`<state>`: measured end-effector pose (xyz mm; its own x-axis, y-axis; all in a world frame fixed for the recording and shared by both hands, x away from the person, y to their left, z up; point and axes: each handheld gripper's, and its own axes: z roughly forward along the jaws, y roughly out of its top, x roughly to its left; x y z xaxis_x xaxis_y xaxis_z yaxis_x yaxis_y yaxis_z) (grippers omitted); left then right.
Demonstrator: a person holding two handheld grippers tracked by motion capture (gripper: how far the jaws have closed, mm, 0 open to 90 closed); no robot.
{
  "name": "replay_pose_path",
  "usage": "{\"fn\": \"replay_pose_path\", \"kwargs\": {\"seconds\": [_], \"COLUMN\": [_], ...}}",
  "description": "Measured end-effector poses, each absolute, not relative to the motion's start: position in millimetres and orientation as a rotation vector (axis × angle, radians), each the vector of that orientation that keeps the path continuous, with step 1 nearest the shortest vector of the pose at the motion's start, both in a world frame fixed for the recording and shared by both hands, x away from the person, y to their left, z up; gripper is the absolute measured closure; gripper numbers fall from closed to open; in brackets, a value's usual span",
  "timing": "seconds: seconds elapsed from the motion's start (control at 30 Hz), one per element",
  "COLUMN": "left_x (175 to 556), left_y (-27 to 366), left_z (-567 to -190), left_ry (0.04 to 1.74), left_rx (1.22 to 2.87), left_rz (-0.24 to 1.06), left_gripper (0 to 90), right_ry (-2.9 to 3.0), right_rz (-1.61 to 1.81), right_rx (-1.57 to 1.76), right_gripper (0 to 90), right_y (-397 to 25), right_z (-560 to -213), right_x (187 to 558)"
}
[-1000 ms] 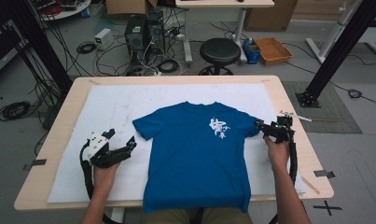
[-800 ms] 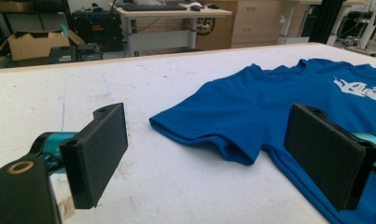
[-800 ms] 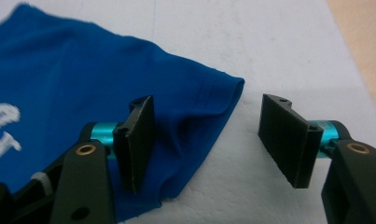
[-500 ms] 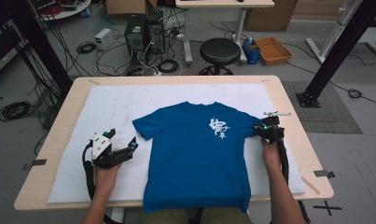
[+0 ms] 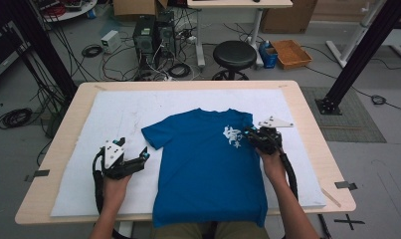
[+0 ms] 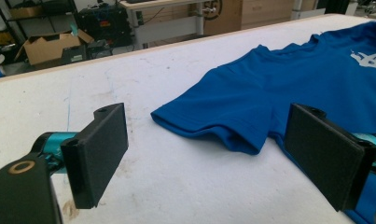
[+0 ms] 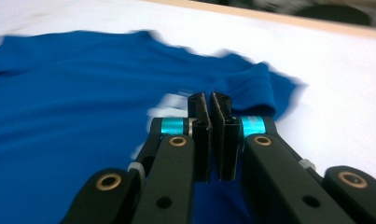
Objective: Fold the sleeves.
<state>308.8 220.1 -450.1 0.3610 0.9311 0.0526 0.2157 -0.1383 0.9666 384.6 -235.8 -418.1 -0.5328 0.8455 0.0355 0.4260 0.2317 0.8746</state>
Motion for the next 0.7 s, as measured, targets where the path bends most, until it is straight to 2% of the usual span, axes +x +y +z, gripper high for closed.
{"fn": "replay_pose_path", "kwargs": {"seconds": [0.07,0.2,0.23,0.27,0.3,0.33,0.4,0.43,0.47,0.7], "left_x": [309.1,310.0,310.0,310.8,310.8,311.7,314.8,314.8,319.7,348.1], "left_y": [220.6,220.8,220.8,221.9,221.9,222.9,226.8,226.8,229.5,221.4], "left_z": [-450.0,-449.9,-449.9,-449.8,-449.8,-449.7,-449.1,-449.1,-448.7,-437.0], "left_ry": [1.056,1.069,1.069,1.093,1.093,1.103,1.152,1.152,1.216,1.304], "left_rx": [1.605,1.603,1.603,1.589,1.589,1.586,1.572,1.572,1.56,1.554], "left_rz": [0.875,0.874,0.874,0.866,0.866,0.857,0.823,0.823,0.785,0.685], "left_gripper": [13.8,15.3,15.3,16.0,16.9,18.0,19.1,19.5,19.8,22.2], "right_ry": [2.122,2.126,2.126,2.071,2.071,2.001,1.958,1.958,1.943,1.923], "right_rz": [1.221,1.247,1.247,1.275,1.275,1.297,1.324,1.324,1.324,1.237], "right_rx": [1.102,1.132,1.132,1.141,1.141,1.154,1.212,1.212,1.258,1.258], "right_gripper": [84.1,52.6,52.6,35.8,35.8,28.4,22.4,22.4,20.9,21.2], "right_y": [-222.0,-229.7,-229.7,-246.1,-246.1,-267.5,-291.7,-291.7,-316.2,-345.4], "right_z": [-416.9,-414.1,-414.1,-410.3,-410.3,-410.6,-416.2,-416.2,-426.6,-445.5], "right_x": [382.4,380.1,380.1,375.5,375.5,369.7,365.5,365.5,361.6,353.9]}}
